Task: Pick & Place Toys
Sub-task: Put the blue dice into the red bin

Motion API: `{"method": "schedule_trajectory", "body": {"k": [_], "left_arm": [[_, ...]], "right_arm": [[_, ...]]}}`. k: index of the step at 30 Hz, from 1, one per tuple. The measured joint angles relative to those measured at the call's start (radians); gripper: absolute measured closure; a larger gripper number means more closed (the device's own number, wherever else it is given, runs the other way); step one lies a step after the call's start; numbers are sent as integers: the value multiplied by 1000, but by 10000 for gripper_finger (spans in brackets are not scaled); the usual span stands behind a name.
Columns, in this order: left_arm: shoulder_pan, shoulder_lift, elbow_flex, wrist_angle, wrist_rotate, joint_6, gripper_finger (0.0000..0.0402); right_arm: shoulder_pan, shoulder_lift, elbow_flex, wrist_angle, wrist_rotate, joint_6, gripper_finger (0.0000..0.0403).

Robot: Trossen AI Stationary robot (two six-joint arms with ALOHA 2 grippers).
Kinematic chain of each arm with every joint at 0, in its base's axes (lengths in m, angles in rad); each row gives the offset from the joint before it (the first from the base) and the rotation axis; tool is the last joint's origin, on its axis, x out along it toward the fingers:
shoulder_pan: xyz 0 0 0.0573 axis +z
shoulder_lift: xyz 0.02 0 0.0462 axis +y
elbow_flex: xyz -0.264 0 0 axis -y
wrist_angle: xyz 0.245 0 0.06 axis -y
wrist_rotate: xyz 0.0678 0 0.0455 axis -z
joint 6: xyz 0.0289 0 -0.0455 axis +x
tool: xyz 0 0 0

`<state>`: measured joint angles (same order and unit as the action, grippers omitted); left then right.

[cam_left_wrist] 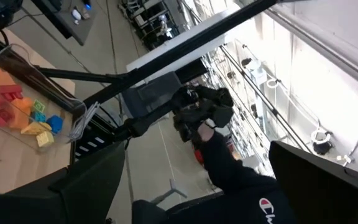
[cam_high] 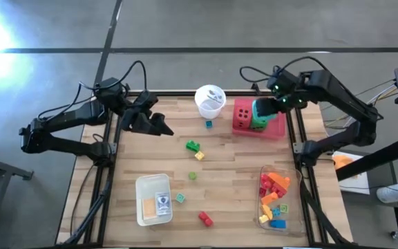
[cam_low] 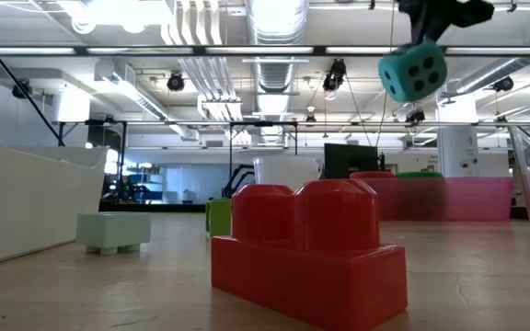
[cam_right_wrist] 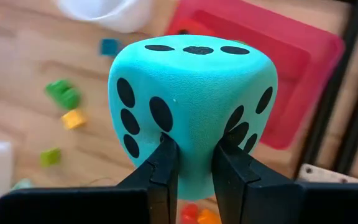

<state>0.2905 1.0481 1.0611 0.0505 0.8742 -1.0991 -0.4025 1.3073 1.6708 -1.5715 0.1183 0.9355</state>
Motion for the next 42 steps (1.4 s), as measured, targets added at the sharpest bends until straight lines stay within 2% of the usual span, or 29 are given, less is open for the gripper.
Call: {"method": "schedule_trajectory", "body": {"k": [4, 8, 12, 16, 25, 29, 33, 39, 42], "left_arm": [[0, 0, 0, 1, -18, -10, 3], [0, 0, 0, 4, -18, -12, 3], [1, 0, 0, 4, -18, -12, 3], [1, 0, 0, 4, -18, -12, 3], [1, 0, 0, 4, -18, -26, 3], [1, 0, 0, 4, -21, -28, 3], [1, 1, 0, 4, -21, -28, 3], [1, 1, 0, 4, -21, -28, 3], [1, 1, 0, 4, -21, -28, 3]], "right_arm": [[-111, 30, -49, 0, 1, -73, 346], [-181, 90, -71, 0, -17, -235, 349], [-205, 144, -66, 2, -40, -414, 350], [-221, 170, -67, 1, -40, -495, 353], [-297, 184, -70, 1, -135, -371, 353], [-338, 178, -72, 0, -210, -311, 358], [-348, 173, -91, 1, -259, -301, 358], [-328, 107, -153, 1, -419, -411, 358], [-308, 41, -186, 0, -490, -520, 358]]}}
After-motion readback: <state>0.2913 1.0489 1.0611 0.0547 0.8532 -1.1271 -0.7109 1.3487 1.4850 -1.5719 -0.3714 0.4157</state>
